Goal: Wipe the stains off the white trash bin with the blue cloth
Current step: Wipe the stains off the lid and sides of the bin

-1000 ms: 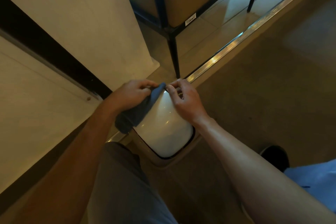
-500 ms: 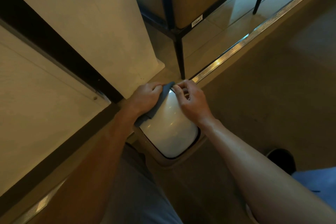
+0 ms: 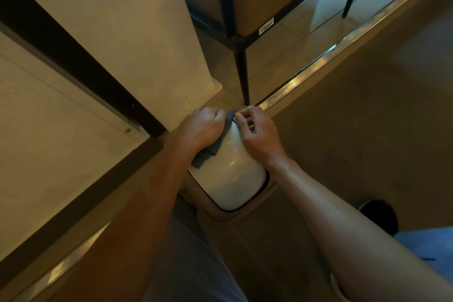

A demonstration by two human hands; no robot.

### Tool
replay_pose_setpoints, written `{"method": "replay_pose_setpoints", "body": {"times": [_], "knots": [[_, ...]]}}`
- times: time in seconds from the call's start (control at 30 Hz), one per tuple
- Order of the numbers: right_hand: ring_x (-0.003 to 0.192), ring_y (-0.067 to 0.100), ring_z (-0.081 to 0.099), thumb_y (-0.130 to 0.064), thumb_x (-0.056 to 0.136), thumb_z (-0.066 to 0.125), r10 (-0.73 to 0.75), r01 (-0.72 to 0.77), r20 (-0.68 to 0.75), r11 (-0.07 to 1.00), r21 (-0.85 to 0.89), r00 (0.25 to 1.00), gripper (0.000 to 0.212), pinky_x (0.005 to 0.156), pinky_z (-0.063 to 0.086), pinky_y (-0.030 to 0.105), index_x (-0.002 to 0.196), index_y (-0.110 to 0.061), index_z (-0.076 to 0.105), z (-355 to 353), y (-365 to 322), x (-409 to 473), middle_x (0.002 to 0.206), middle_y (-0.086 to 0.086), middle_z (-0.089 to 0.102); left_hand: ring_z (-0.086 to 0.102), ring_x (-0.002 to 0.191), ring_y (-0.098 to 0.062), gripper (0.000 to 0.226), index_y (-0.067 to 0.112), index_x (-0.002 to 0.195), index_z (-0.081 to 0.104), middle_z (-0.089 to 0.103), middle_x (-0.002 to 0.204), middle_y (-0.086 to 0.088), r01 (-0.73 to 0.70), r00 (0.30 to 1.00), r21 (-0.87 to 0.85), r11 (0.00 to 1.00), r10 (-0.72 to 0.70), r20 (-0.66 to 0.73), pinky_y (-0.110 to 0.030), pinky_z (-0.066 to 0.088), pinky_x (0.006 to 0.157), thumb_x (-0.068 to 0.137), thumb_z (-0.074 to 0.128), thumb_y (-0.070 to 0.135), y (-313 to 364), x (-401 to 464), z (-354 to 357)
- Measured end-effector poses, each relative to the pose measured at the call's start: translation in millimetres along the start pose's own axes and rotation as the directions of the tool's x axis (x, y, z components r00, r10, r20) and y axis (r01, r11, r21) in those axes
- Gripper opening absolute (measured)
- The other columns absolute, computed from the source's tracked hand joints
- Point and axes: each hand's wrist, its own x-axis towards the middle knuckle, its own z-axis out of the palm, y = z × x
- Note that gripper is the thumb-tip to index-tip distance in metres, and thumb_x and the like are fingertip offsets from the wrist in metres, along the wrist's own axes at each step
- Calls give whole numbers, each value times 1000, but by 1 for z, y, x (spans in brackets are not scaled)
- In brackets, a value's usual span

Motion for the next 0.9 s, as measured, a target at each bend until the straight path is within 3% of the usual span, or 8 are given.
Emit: {"method": "replay_pose_setpoints", "body": {"times": [0.13,0.27,0.4,0.5,0.6,0.67,0.83,0.9], "knots": [[92,2,60,-40,104,53,8,-8,-6,1000,2,1000,18,75,51,22,101,-23,60,1,1,1,103,-7,58,56,70,-15,37,21,83,59,59,74,-1,-117,978,10,993,117,-172,-34,40,63,105,36,38,-34,-32,0],[94,-2,59,-39,104,53,13,-13,10,1000,2,1000,17,74,47,18,101,-24,59,1,0,1,105,-7,57,48,66,-22,40,15,70,51,50,69,-8,131,984,-38,991,-135,-119,-35,34,64,101,38,36,-37,-16,-4],[90,1,60,-38,105,52,6,-6,10,1000,-14,1000,18,73,48,20,101,-23,60,0,0,3,102,-5,59,54,63,-18,44,16,76,59,58,72,-5,181,974,90,979,-166,-153,-31,35,57,102,35,42,0,4,4],[89,3,60,-39,105,50,-25,25,0,1000,-18,1000,17,73,50,22,99,-25,59,1,2,2,99,-7,58,57,70,-14,37,23,84,60,63,81,-3,37,978,136,990,-8,-206,-33,40,60,105,35,40,14,-8,14],[89,4,61,-41,104,49,-37,37,4,999,-8,999,18,75,52,23,100,-27,58,2,3,2,100,-8,58,61,107,-16,36,21,123,65,68,118,-2,-211,905,234,949,281,-321,-30,44,85,108,35,35,-3,-36,22],[90,3,60,-40,105,49,-37,37,-3,999,-9,999,18,75,50,19,100,-26,59,3,5,2,100,-8,58,55,119,-12,39,20,137,59,63,132,1,-264,876,236,935,335,-347,-27,39,91,109,36,34,-22,-49,21],[86,6,57,-28,106,46,-5,2,-55,999,-40,998,20,72,45,18,97,-20,62,3,6,2,93,-4,60,54,75,-15,35,21,84,59,58,78,1,-5,932,63,998,27,-361,-27,35,63,106,36,35,-35,-45,15],[83,7,58,-27,106,45,23,-26,-98,999,-33,995,23,69,45,19,94,-18,62,3,5,0,89,-3,61,51,68,-16,35,22,75,53,54,72,-1,31,926,41,999,-13,-378,-30,32,59,104,36,33,-21,-39,19]]}}
